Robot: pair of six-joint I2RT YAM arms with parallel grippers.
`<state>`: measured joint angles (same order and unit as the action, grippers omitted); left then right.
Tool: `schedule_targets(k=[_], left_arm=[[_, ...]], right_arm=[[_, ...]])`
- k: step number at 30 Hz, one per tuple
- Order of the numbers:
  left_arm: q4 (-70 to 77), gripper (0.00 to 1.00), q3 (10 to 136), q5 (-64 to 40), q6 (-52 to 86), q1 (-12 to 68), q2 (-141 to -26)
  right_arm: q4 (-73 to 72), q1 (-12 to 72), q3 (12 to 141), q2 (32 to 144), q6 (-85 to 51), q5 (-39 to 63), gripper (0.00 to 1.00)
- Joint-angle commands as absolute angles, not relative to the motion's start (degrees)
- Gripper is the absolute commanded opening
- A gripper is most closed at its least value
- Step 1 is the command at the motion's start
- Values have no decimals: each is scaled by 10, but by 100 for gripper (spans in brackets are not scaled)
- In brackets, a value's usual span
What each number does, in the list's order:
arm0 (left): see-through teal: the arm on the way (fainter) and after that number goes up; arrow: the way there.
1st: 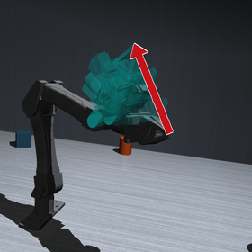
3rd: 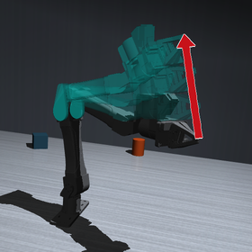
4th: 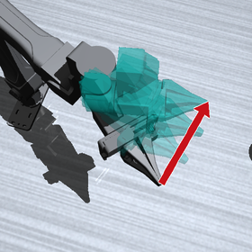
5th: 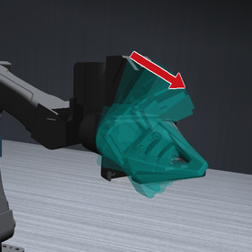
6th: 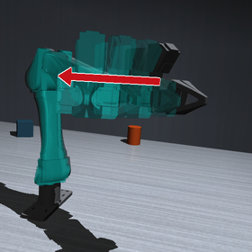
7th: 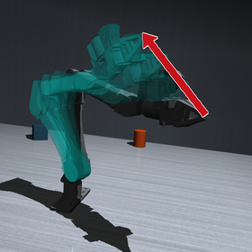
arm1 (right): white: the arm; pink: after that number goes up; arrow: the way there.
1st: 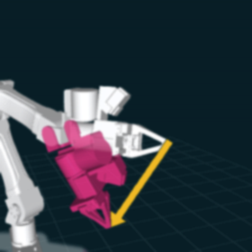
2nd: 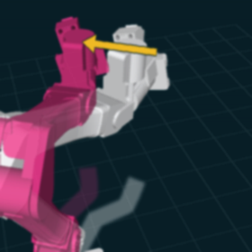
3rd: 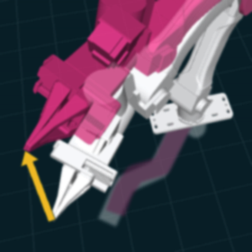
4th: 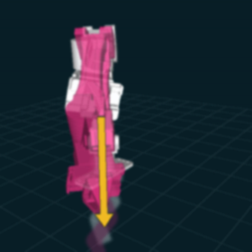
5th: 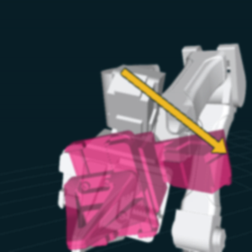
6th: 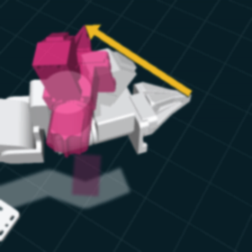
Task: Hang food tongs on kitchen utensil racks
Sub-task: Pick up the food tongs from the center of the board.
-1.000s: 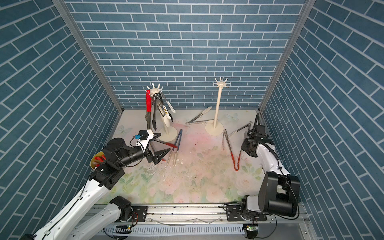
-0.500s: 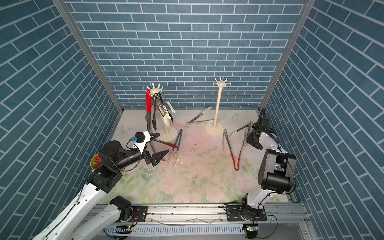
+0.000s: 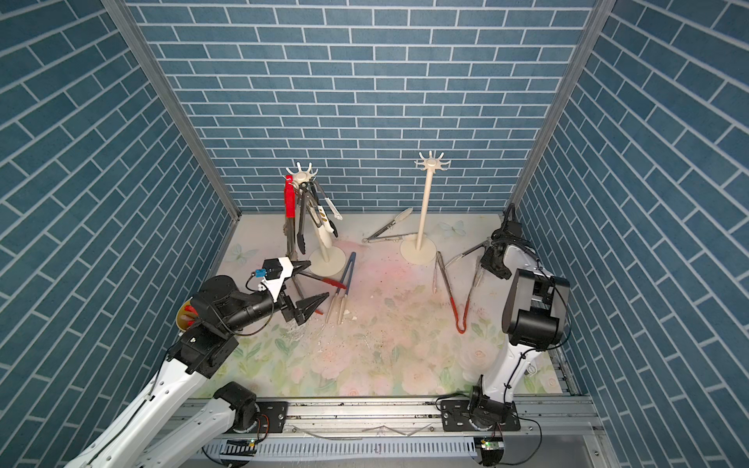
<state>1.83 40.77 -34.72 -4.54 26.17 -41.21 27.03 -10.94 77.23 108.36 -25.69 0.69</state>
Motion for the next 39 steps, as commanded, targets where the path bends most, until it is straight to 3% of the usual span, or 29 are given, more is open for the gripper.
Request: schedule_targets(k=[1,19,39], left_arm=[[18,99,402,-346,-50,265,-412],[19,99,402,-346,-50,265,-417],[22,99,402,-351,-49,265,-420]], right_arm=[[269,-112,785,1108,-272,11,36],[253,-111,796,1096,-271,11,41],[254,-108,803,1116,-259,48,38]])
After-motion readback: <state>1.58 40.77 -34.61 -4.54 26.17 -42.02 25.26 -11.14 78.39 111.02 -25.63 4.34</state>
